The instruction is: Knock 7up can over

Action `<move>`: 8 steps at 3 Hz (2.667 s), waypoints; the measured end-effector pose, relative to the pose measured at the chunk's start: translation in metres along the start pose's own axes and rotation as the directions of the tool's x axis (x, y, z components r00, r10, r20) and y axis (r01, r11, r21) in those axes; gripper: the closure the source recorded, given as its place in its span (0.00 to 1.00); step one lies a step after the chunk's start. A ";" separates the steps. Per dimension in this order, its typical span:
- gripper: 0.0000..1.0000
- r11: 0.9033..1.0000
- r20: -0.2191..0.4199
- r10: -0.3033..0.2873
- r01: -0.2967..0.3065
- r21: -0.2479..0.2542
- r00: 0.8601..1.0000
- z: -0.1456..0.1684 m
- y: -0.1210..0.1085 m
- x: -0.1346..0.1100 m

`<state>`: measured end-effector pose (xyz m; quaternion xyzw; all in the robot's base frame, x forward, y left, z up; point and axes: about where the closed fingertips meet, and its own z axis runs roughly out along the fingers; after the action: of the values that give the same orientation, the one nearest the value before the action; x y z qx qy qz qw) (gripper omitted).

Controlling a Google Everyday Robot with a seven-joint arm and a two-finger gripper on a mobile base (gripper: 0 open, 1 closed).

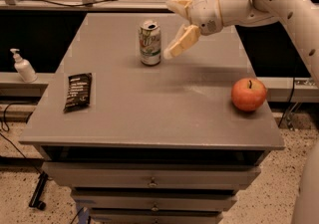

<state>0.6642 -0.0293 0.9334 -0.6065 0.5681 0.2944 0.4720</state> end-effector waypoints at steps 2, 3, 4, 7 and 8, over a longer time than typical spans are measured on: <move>0.00 0.999 -0.026 0.039 -0.039 -0.022 0.999 0.058 -0.004 0.008; 0.00 0.998 -0.039 0.052 -0.053 -0.026 0.998 0.072 -0.005 0.017; 0.00 0.998 -0.039 0.052 -0.053 -0.026 0.998 0.072 -0.005 0.017; 0.00 0.942 0.002 0.006 -0.004 -0.336 1.000 0.031 0.073 -0.019; 0.00 0.924 0.004 0.016 -0.013 -0.382 1.000 0.016 0.095 -0.025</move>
Offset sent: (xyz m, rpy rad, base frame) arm 0.0210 0.0673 -0.0454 -0.0409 0.0748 -0.0070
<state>0.5709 0.0035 0.9269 -0.6815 0.5026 0.4052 0.3447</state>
